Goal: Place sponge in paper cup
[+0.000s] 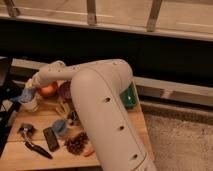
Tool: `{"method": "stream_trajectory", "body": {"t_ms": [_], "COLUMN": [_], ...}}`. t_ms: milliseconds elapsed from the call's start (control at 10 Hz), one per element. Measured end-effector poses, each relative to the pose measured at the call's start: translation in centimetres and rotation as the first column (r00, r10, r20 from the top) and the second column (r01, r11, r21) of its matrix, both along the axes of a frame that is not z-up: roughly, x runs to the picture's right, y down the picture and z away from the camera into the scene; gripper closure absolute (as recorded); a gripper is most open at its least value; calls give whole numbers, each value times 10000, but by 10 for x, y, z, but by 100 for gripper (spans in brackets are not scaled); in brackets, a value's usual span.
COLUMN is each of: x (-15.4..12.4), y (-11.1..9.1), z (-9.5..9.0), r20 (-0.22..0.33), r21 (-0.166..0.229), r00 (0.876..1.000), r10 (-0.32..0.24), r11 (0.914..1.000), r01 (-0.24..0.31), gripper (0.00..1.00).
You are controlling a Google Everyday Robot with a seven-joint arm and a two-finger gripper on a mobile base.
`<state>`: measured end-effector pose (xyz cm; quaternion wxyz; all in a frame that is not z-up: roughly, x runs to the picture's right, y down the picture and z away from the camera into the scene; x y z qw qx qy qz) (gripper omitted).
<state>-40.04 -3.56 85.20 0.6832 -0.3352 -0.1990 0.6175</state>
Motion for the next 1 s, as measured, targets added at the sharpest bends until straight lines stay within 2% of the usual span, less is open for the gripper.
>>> {"method": "stream_trajectory", "body": {"t_ms": [300, 600, 800, 1000], "x": [9, 45, 83, 115], "y": [-11, -26, -29, -26], "z": [-4, -21, -39, -53], "r20": [103, -153, -865, -1608], "r21": [-75, -362, -862, -1469], "r00": [9997, 9987, 9957, 9869], "r10": [220, 496, 331, 94], "r11": [9997, 9981, 9954, 9886], "r01": [-219, -501, -406, -334], "gripper": [20, 20, 20, 20]}}
